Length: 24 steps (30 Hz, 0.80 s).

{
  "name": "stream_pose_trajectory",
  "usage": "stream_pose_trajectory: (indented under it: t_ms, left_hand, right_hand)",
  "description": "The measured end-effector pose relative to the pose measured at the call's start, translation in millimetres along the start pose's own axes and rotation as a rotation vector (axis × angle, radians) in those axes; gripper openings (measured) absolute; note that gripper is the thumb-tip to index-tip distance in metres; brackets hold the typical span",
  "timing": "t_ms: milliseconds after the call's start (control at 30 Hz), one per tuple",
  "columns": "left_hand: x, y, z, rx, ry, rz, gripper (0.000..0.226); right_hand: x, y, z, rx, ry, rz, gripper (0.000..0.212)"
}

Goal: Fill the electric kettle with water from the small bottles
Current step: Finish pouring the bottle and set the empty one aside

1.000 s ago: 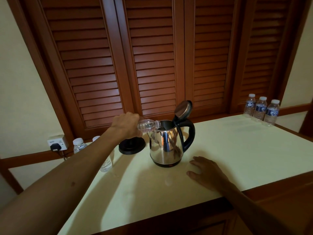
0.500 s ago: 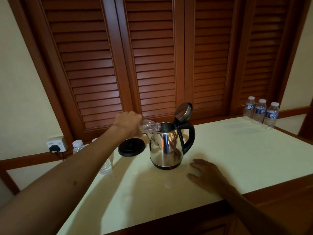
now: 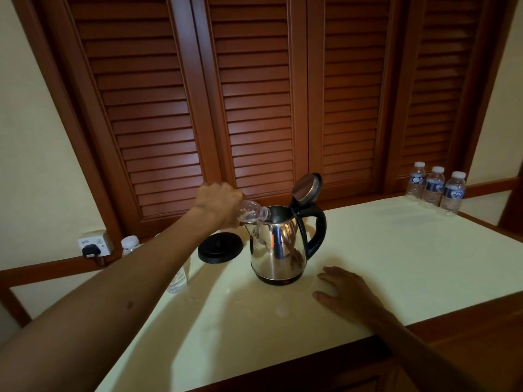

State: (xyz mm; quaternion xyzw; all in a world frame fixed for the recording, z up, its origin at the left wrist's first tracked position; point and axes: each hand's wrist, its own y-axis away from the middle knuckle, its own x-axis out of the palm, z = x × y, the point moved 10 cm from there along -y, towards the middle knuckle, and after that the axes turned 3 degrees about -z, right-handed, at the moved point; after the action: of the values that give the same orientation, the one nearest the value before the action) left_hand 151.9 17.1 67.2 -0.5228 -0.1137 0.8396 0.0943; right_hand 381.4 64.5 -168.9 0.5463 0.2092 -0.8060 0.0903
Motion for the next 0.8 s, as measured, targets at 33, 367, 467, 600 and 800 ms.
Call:
stream_pose_trajectory:
  t_ms: [33,367,467,600,800]
  left_hand:
    - [-0.7,-0.5,-0.5,0.000,-0.004,-0.003,0.049]
    - [-5.9,-6.6,-6.9,0.028,-0.090,-0.024,0.057]
    - [-7.0,-9.4,-10.4,0.040,-0.109,-0.047,0.056]
    - [-11.1,-14.6,-17.3,0.074,-0.161,-0.093,0.051]
    - [-14.6,-19.7,-25.9,0.101,-0.248,-0.173,0.043]
  right_hand:
    - [0.5,0.1,-0.4,-0.001,0.001,0.001,0.067]
    - [0.9,-0.5,-1.9,-0.005,-0.018,-0.005,0.073]
    - [1.3,-0.5,-1.0,-0.006,-0.012,0.001,0.070]
    - [0.8,-0.4,-1.4,-0.004,-0.012,-0.003,0.071]
    - [0.9,-0.5,-2.1,-0.002,-0.007,0.001,0.076]
